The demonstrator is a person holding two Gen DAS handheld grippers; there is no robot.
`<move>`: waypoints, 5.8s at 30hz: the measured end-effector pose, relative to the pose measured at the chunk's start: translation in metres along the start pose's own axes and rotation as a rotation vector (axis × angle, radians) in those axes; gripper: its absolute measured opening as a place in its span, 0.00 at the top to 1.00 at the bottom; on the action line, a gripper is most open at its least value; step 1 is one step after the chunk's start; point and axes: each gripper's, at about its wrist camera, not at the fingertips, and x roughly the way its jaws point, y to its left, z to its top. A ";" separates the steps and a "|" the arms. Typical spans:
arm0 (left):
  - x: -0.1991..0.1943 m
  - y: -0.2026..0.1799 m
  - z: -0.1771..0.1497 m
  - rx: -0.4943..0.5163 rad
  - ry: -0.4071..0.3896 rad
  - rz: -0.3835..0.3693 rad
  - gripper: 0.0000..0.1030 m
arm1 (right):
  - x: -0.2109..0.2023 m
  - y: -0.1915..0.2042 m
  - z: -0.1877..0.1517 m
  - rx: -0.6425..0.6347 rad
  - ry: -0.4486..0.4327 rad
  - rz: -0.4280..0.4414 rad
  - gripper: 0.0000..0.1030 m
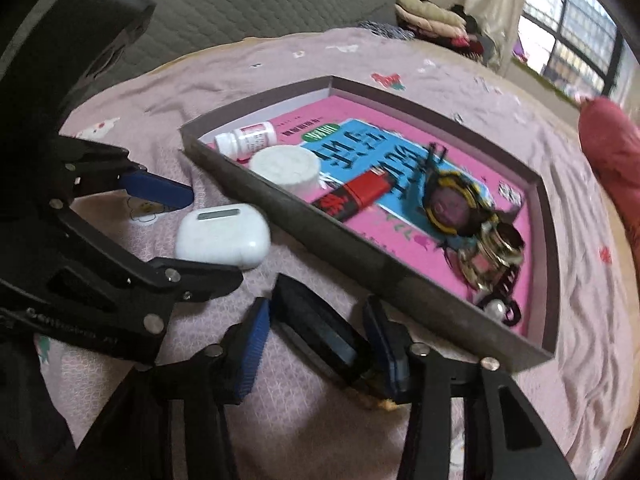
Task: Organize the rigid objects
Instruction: 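Grasp black-and-gold lipstick with right tool while left tool grasps white earbud case, then lift and carry earbud case with left tool while right tool carries lipstick over tray, then lower and release earbud case onto workbook with left tool while right tool lowers lipstick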
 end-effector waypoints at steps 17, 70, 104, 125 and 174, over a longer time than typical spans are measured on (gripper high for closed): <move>0.007 -0.021 0.000 0.000 -0.027 0.080 0.32 | -0.005 -0.037 -0.020 0.200 0.042 0.028 0.75; -0.074 -0.023 -0.003 -0.114 -0.179 -0.023 0.51 | -0.056 -0.062 -0.021 0.427 -0.170 0.196 0.76; -0.105 0.011 0.014 -0.167 -0.285 0.021 0.51 | -0.086 -0.068 0.014 0.419 -0.401 0.109 0.76; -0.054 -0.004 0.069 -0.131 -0.284 0.017 0.51 | -0.057 -0.082 0.038 0.351 -0.367 -0.035 0.76; -0.008 0.005 0.063 -0.143 -0.193 0.017 0.74 | -0.004 -0.067 0.039 0.333 -0.217 -0.008 0.77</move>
